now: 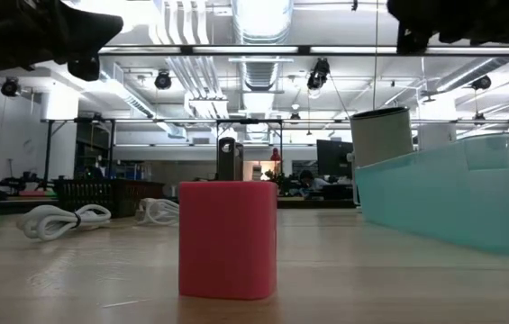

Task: Pick and place items into bin
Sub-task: Put the bottom card reader box into the red bin

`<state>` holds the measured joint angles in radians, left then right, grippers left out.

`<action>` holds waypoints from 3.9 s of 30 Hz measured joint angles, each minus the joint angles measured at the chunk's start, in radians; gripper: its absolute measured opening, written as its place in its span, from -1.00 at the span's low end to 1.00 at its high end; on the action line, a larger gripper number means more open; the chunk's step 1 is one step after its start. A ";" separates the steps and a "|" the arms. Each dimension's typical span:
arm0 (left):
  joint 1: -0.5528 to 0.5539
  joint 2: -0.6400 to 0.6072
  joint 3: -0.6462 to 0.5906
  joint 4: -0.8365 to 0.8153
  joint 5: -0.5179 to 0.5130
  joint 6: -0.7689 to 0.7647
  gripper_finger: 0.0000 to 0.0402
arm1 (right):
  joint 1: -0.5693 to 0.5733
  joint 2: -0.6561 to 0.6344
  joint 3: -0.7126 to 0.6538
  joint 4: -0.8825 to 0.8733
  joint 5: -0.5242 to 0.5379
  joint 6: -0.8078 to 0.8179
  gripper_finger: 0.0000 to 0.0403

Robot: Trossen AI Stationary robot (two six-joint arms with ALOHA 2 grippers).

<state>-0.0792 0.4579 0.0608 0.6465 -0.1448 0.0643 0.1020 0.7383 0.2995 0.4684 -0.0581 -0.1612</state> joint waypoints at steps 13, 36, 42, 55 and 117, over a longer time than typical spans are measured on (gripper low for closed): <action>0.000 0.048 0.002 0.001 0.000 -0.005 -0.95 | 0.008 0.183 0.124 -0.127 0.005 -0.039 -0.85; 0.000 0.215 0.004 0.218 0.000 0.003 -0.95 | 0.013 0.378 0.280 -0.311 0.004 0.101 -0.25; 0.000 0.274 0.003 0.256 0.000 0.003 -0.95 | 0.013 0.375 0.285 -0.312 0.004 0.076 -0.30; 0.000 0.362 0.006 0.311 0.000 -0.004 -0.95 | 0.026 0.374 0.285 -0.290 -0.055 0.315 -0.26; 0.000 0.487 0.011 0.472 0.001 0.131 -0.95 | 0.646 0.411 0.446 -0.525 0.432 0.754 -0.32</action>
<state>-0.0788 0.9447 0.0723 1.1186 -0.1440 0.1955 0.7482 1.1497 0.7459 -0.0570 0.3740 0.5930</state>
